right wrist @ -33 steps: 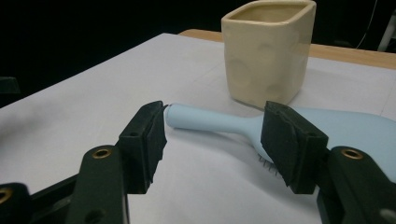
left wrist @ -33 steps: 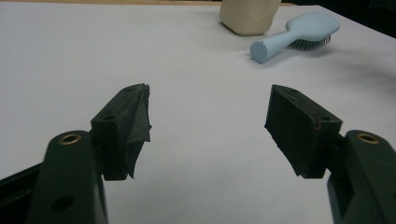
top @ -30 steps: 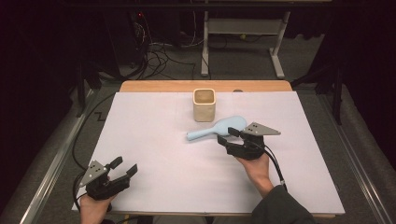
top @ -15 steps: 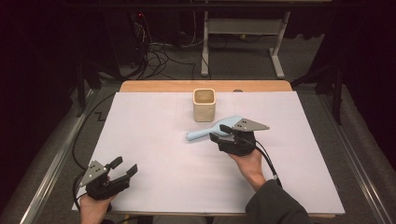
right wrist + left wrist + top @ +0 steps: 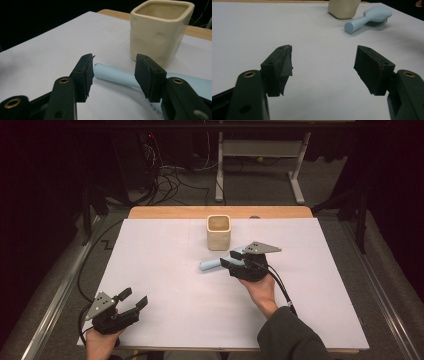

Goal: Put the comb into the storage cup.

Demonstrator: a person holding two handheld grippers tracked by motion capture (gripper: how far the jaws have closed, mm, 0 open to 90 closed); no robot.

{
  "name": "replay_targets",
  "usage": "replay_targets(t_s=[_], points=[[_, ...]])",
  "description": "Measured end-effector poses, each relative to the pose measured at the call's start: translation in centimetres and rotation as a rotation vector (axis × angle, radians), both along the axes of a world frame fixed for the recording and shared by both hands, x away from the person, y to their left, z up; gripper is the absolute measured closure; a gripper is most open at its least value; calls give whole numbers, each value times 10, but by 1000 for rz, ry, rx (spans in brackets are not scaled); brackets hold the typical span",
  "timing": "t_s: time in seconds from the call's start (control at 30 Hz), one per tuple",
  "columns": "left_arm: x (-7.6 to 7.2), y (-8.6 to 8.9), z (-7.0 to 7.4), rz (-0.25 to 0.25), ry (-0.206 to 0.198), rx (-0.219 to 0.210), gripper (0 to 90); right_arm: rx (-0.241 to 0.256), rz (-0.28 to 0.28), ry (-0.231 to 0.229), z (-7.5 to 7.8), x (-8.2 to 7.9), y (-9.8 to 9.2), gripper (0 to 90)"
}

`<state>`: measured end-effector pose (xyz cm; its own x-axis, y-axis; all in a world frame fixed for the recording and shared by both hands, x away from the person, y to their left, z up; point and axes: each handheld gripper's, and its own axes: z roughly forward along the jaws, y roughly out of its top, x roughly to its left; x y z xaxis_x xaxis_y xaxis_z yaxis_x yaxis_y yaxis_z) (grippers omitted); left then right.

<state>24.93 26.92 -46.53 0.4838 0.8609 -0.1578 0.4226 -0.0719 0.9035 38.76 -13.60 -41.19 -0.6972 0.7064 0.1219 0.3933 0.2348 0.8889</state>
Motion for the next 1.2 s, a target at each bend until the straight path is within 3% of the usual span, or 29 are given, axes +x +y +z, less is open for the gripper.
replay_targets(t_s=[0.2, 0.63, 0.9, 1.2], points=[[0, 0, 0, -2, 0, 0, 311, -15, 5, 16, 2, 7, 5, 513], [0, 0, 0, -3, -2, -1, 311, -107, 9, 96, 6, 26, 22, 638], [0, 0, 0, -6, -1, 0, 311, -200, 13, 155, 10, 40, 35, 708], [1, 0, 0, -5, 0, 2, 311, -299, 28, 235, 11, 55, 50, 859]])
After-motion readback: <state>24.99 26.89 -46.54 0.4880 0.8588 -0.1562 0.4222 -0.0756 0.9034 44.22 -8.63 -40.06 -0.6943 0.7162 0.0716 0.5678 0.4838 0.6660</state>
